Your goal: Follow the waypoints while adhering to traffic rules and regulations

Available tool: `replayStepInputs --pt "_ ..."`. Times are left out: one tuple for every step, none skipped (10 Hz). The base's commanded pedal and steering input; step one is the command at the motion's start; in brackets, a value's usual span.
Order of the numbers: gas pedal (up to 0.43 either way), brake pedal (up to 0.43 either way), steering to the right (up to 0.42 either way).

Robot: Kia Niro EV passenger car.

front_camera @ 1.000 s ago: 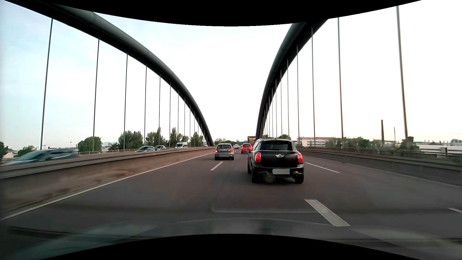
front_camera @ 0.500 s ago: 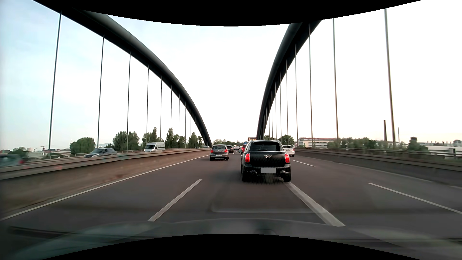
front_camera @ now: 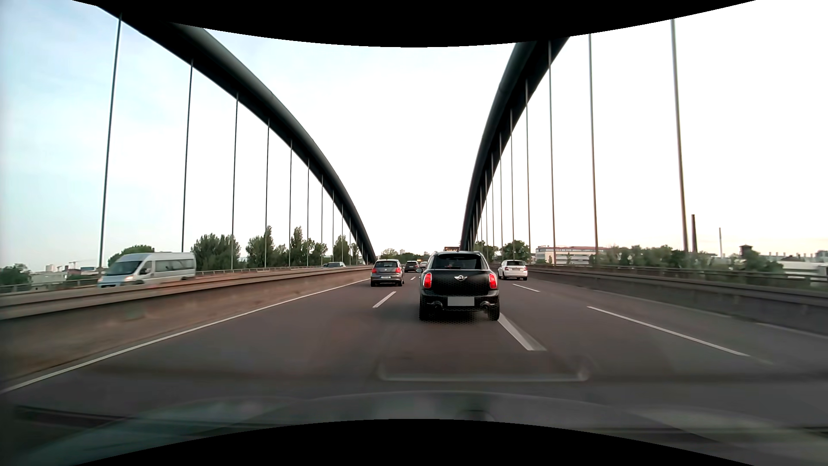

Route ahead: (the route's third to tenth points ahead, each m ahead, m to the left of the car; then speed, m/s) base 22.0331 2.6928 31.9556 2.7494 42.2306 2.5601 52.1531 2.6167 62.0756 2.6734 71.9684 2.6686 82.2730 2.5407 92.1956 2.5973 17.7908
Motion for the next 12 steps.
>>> replayStepInputs --pt "0.209 0.000 -0.001" --pt "0.209 0.000 0.000" --pt "0.209 0.000 0.001" --pt "0.209 0.000 0.002" --pt "0.209 0.000 0.003" --pt "0.209 0.000 0.003" --pt "0.209 0.000 0.003" --pt "0.209 0.000 0.003" --pt "0.209 0.000 0.003" --pt "0.209 0.000 0.003" --pt "0.209 0.000 0.003" --pt "0.209 0.000 0.003"
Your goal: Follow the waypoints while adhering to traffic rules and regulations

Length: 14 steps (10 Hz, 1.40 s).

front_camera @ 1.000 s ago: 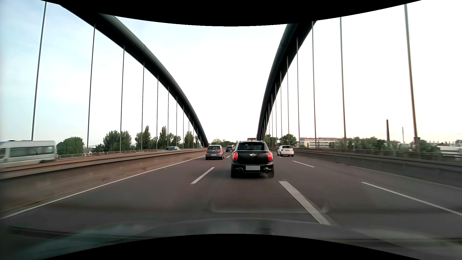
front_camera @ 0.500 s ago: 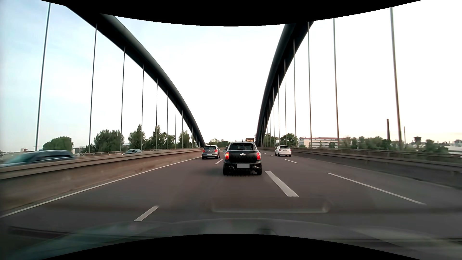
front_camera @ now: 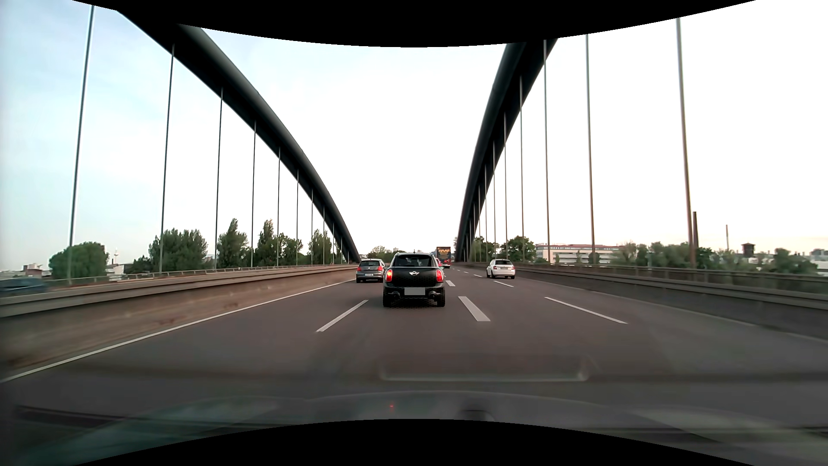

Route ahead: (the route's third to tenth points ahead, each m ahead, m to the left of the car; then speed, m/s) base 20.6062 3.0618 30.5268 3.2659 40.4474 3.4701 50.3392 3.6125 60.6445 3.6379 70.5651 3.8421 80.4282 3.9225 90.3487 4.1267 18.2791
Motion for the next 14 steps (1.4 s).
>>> replayStepInputs --pt "0.209 0.000 0.003" --pt "0.209 0.000 0.003" --pt "0.197 0.000 0.003" --pt "0.197 0.000 0.003" --pt "0.197 0.000 0.003" --pt "0.197 0.000 0.003" --pt "0.197 0.000 0.003" --pt "0.197 0.000 0.003" --pt "0.197 0.000 0.003" --pt "0.197 0.000 0.002" --pt "0.197 0.000 0.001" --pt "0.197 0.000 0.001" --pt "0.197 0.000 -0.001" --pt "0.209 0.000 -0.003"
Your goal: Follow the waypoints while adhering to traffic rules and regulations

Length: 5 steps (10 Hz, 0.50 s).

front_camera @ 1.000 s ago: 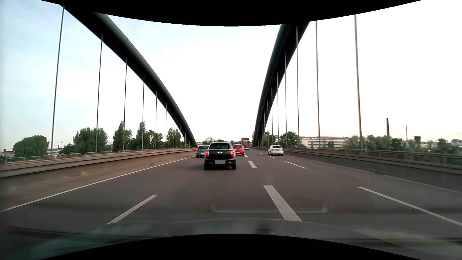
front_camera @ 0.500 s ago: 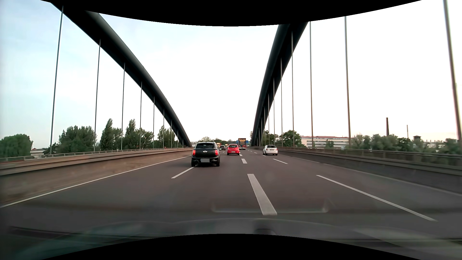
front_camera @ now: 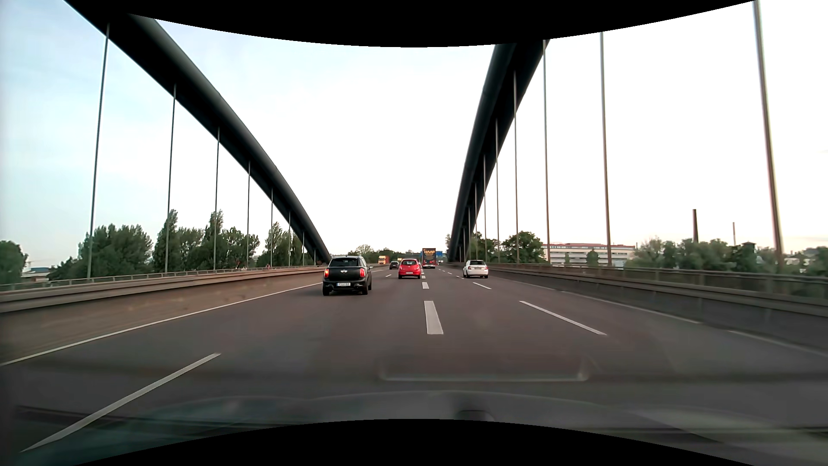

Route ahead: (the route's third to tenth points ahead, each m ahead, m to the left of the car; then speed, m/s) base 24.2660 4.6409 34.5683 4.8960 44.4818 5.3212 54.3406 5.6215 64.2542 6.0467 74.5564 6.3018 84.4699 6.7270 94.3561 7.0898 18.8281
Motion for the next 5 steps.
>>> replayStepInputs --pt "0.209 0.000 -0.005" --pt "0.209 0.000 -0.006" --pt "0.209 0.000 -0.007" --pt "0.209 0.000 -0.007" --pt "0.209 0.000 -0.008"
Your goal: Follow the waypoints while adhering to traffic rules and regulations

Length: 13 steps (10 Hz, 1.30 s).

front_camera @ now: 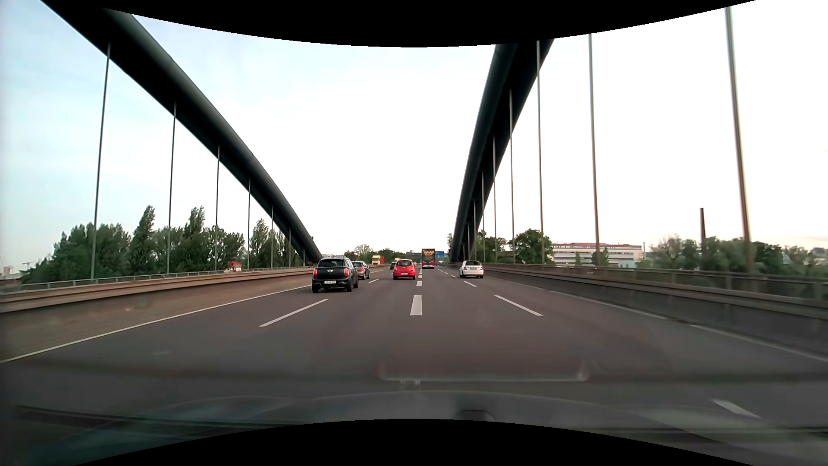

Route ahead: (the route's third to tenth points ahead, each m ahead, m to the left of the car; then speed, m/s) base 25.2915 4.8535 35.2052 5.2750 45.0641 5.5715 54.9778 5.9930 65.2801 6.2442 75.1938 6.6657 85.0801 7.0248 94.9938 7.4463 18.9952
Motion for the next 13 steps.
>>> replayStepInputs --pt "0.209 0.000 -0.008" --pt "0.209 0.000 -0.009" --pt "0.209 0.000 -0.009" --pt "0.209 0.000 -0.009" --pt "0.209 0.000 -0.009" --pt "0.209 0.000 -0.009" --pt "0.209 0.000 -0.009" --pt "0.209 0.000 -0.009" --pt "0.209 0.000 -0.009" --pt "0.209 0.000 -0.009" --pt "0.220 0.000 -0.009" --pt "0.220 0.000 -0.009" --pt "0.220 0.000 -0.009"
